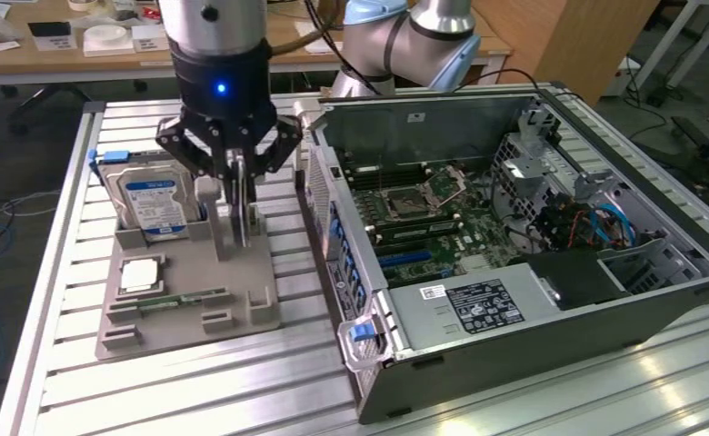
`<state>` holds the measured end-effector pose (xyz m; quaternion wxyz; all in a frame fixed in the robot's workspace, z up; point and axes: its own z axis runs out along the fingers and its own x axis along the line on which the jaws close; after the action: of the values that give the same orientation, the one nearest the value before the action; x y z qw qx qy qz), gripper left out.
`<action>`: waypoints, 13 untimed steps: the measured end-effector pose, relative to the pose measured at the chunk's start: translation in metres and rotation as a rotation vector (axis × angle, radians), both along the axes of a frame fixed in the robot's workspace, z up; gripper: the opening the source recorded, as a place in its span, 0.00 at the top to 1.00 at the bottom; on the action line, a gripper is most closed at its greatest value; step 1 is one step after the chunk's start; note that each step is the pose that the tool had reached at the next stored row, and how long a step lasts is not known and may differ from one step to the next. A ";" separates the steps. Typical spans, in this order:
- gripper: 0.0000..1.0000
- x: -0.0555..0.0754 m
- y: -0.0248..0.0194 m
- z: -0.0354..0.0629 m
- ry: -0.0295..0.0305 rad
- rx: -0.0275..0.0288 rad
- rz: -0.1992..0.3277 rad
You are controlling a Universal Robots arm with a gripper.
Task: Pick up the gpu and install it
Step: 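Pick up the gpu and move the gpu toward the slot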
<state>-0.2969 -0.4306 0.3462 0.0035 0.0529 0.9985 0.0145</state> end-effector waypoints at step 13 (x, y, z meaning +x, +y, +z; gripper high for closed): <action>0.72 0.000 0.0000 0.0592 0.0000 0.0000 0.000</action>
<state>-0.2969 -0.4306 0.4054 0.0035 0.0529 0.9985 0.0145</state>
